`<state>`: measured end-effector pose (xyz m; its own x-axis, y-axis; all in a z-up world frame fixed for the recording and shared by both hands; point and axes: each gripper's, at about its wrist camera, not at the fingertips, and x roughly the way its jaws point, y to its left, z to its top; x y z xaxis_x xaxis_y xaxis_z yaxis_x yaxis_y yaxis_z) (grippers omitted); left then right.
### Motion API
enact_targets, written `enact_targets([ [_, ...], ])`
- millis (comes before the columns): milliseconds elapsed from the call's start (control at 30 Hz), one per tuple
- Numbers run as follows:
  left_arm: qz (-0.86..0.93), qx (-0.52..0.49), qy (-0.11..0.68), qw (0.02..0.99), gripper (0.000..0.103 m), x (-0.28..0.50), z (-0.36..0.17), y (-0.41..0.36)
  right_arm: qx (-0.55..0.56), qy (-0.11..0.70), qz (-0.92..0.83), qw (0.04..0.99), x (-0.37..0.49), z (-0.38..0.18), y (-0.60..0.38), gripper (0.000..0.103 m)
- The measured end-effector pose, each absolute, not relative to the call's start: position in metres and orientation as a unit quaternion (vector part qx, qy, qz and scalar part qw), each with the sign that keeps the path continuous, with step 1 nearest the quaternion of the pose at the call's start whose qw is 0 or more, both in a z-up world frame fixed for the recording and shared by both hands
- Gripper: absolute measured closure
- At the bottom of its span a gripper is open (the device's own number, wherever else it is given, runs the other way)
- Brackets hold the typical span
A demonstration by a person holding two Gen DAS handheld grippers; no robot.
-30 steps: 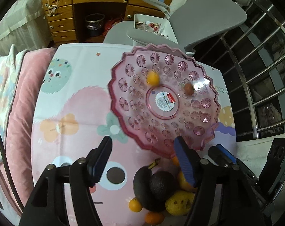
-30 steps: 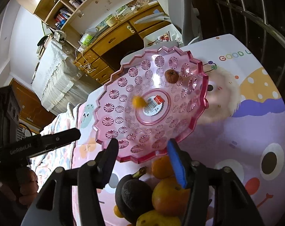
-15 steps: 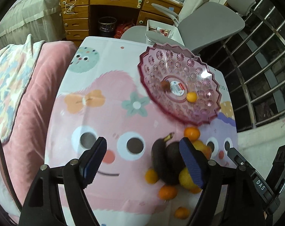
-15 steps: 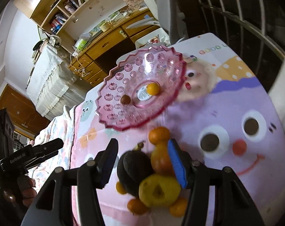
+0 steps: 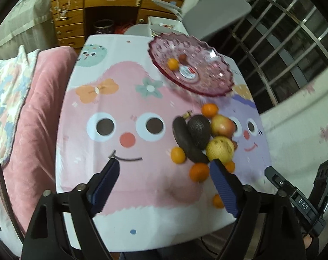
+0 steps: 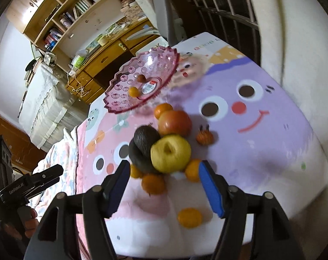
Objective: Organize fruits
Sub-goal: 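Grasp a small orange with the left tool while the right tool grasps another orange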
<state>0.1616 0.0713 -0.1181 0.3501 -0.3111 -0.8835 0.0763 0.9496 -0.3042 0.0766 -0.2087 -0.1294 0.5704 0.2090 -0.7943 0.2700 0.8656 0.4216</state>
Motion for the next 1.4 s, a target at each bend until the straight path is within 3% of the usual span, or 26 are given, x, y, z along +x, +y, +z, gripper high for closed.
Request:
enact_targets([
  [467, -0.181, -0.06, 0.592, 0.783, 0.014, 0.15, -0.136, 0.032, 0.298, 0.531, -0.036, 0.793, 0.037, -0.169, -0.192, 0.035],
  [900, -0.216, -0.008, 0.642, 0.736, 0.015, 0.171, -0.199, -0.025, 0.288, 0.588, -0.044, 0.755, 0.05, -0.216, -0.193, 0.035],
  [1267, -0.225, 0.021, 0.672, 0.705, 0.029, 0.187, -0.242, -0.067, 0.211, 0.637, -0.025, 0.741, 0.073, -0.238, -0.174, 0.037],
  [1400, -0.225, 0.028, 0.673, 0.704, 0.041, 0.191, -0.243, -0.076, 0.19, 0.647, -0.027, 0.738, 0.08, -0.242, -0.171, 0.043],
])
